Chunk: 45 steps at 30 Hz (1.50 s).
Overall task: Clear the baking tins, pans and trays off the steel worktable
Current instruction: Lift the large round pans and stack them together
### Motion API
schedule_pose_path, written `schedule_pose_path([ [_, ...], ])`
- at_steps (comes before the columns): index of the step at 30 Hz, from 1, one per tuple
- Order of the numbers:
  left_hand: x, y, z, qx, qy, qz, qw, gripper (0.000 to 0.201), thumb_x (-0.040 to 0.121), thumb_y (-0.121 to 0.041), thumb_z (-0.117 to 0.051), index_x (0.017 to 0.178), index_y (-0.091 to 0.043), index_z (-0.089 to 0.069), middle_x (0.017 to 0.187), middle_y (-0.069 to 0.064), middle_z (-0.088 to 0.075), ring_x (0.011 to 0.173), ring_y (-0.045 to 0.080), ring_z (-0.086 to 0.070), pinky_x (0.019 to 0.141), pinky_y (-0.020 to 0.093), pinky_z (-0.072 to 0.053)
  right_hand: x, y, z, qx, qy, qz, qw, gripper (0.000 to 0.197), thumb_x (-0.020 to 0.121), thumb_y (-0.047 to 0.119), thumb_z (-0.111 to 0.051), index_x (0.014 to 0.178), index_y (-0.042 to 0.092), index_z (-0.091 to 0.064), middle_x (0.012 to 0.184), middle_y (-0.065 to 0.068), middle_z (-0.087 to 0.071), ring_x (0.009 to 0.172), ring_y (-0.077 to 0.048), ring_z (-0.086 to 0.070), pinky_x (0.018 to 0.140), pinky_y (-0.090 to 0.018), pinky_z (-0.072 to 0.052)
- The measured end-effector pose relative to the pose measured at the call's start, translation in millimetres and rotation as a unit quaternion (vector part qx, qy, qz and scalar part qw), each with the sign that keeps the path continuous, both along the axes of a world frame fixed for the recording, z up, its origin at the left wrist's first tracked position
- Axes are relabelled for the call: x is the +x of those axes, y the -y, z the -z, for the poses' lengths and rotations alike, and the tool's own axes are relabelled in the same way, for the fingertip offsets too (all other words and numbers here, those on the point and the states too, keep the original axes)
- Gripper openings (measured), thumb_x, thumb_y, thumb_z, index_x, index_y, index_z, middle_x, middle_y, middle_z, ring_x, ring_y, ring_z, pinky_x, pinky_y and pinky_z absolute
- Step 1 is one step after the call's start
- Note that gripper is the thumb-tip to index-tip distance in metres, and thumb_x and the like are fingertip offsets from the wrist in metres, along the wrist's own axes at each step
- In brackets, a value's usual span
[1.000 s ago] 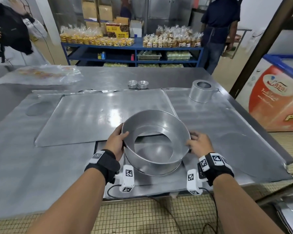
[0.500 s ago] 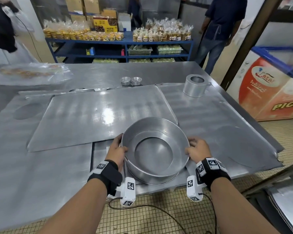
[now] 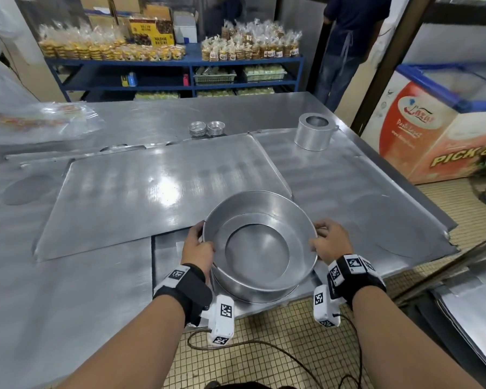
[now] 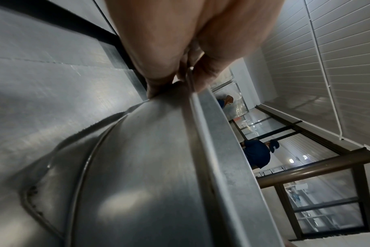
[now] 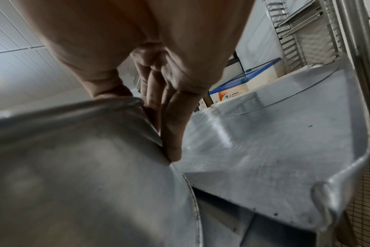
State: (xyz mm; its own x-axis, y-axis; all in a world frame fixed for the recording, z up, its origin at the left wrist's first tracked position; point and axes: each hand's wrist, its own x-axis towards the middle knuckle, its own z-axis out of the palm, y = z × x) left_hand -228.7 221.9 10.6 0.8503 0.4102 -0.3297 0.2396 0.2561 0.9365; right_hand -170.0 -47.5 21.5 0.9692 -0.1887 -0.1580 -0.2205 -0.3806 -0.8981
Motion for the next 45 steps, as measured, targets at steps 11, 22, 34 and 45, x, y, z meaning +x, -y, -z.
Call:
schedule_pose_path([
  [11, 4, 6, 5, 0.082, -0.031, -0.014, 0.996, 0.060, 0.086, 0.010, -0.039, 0.136, -0.021, -0.053, 0.096, -0.015, -0.059, 0.083, 0.009, -0.061, 0.086, 0.041, -0.057, -1, 1, 6, -0.005, -0.003, -0.002, 1.000, 0.047, 0.044, 0.010, -0.056, 0.090, 0.011, -0.064, 0.082, -0.002, -0.071, 0.081, -0.024, -0.070, 0.067, -0.035, -0.059],
  [22, 41, 35, -31, 0.398, -0.167, 0.023, 0.902, 0.060, 0.085, -0.015, -0.055, 0.143, -0.004, -0.043, 0.138, 0.018, -0.054, 0.125, 0.037, -0.050, 0.101, 0.040, -0.041, 39, 31, 0, -0.031, -0.077, -0.115, 0.990, 0.026, 0.072, 0.013, -0.077, 0.095, 0.019, -0.066, 0.096, -0.008, -0.071, 0.066, -0.025, -0.069, 0.064, -0.045, -0.062],
  [34, 135, 186, -74, 0.570, -0.174, 0.367, 0.714, 0.034, 0.091, -0.033, -0.057, 0.107, -0.005, -0.067, 0.110, 0.013, -0.067, 0.095, 0.030, -0.062, 0.074, 0.030, -0.045, 102, 150, -2, -0.159, -0.129, -0.156, 0.966, 0.020, 0.076, 0.028, -0.080, 0.083, 0.022, -0.062, 0.087, -0.008, -0.073, 0.063, -0.022, -0.067, 0.052, -0.022, -0.045],
  [45, 203, 332, -75, 0.661, -0.160, 0.382, 0.626, 0.019, 0.090, -0.032, -0.053, 0.084, -0.014, -0.053, 0.102, 0.008, -0.064, 0.097, 0.031, -0.065, 0.076, 0.032, -0.051, 137, 297, -15, -0.304, -0.187, -0.064, 0.932, 0.032, 0.084, 0.026, -0.073, 0.107, 0.004, -0.069, 0.106, -0.011, -0.069, 0.103, -0.029, -0.065, 0.082, -0.030, -0.050],
])
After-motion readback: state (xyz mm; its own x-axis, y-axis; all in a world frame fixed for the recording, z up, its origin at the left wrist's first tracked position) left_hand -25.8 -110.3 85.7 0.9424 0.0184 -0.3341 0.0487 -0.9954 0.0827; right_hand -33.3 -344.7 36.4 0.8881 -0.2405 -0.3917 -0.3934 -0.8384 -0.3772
